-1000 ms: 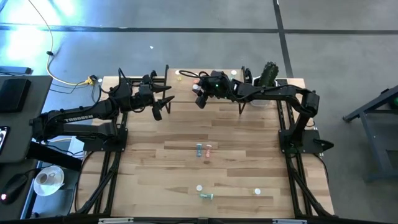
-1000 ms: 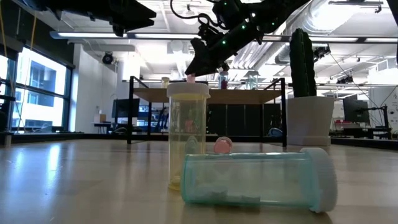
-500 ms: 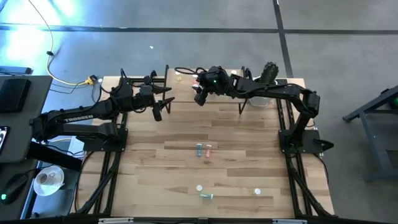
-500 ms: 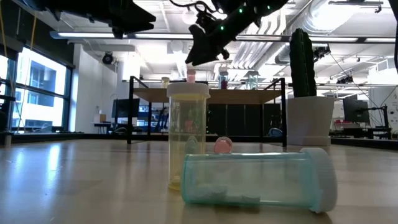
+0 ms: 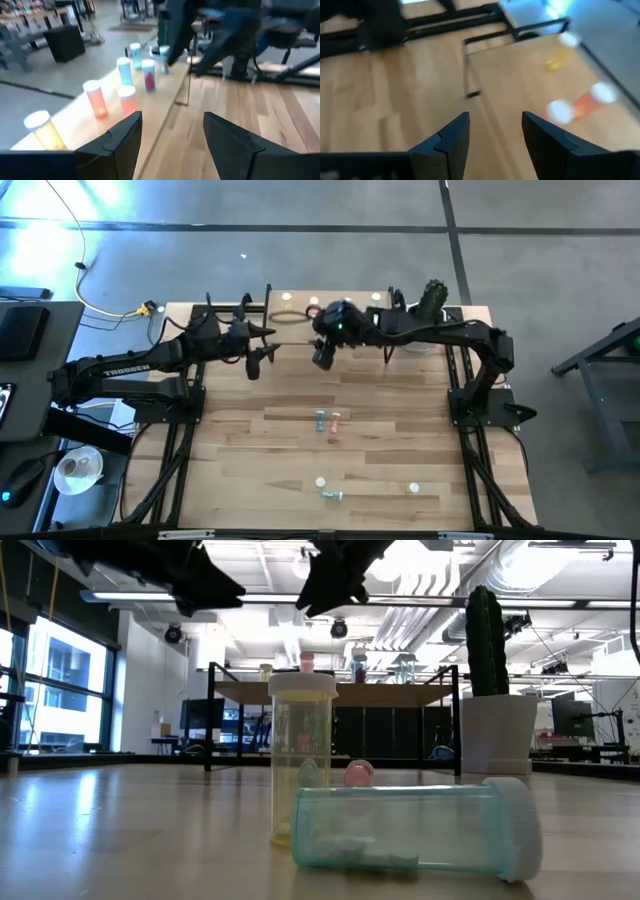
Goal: Pick and place medicine bottles onto shelf by color
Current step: Put the right yellow pill bottle on the shelf aligned with the other yellow pill bottle
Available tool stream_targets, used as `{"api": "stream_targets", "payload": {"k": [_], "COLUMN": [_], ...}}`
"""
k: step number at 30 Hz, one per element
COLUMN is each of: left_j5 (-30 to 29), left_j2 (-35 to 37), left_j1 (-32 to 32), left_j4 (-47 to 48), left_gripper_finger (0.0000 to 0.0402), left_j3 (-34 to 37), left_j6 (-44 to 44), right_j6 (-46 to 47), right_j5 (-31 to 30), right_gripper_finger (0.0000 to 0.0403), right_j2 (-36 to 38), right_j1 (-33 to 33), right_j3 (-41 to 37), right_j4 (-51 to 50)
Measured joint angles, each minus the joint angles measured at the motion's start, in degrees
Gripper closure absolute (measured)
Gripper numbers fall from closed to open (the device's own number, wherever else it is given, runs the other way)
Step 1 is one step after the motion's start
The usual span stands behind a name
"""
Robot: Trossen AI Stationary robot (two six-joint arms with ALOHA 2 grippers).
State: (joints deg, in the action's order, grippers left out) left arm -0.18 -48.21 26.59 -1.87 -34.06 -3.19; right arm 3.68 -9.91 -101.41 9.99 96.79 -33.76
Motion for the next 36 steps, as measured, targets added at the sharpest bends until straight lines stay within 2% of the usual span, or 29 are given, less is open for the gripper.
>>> {"api": "stream_targets", "payload": {"k": [6, 14, 24, 36], "left_j5": [2.4, 2.5, 2.5, 1.2], "left_j2": [0.0, 0.0, 0.0, 0.0], "left_j1": [-0.5, -5.1, -10.7, -17.2], "left_j4": [4.4, 6.5, 9.6, 12.4], "left_gripper_finger": [0.0202, 0.0202, 0.0202, 0.0202], "left_j3": [0.0, 0.0, 0.0, 0.0], "left_j6": [0.5, 1.2, 3.2, 5.7], "right_j6": [7.9, 20.9, 35.0, 54.7], "right_j5": [-0.5, -8.6, -16.8, -17.0], "right_gripper_finger": [0.023, 0.023, 0.023, 0.023], "right_j2": [0.0, 0.0, -0.3, -0.3], "right_j1": [-5.1, -13.4, -24.1, -37.0], "right_j3": [-0.1, -0.1, -0.2, -0.2], "right_j4": [-8.8, -20.7, -29.9, -42.3]}}
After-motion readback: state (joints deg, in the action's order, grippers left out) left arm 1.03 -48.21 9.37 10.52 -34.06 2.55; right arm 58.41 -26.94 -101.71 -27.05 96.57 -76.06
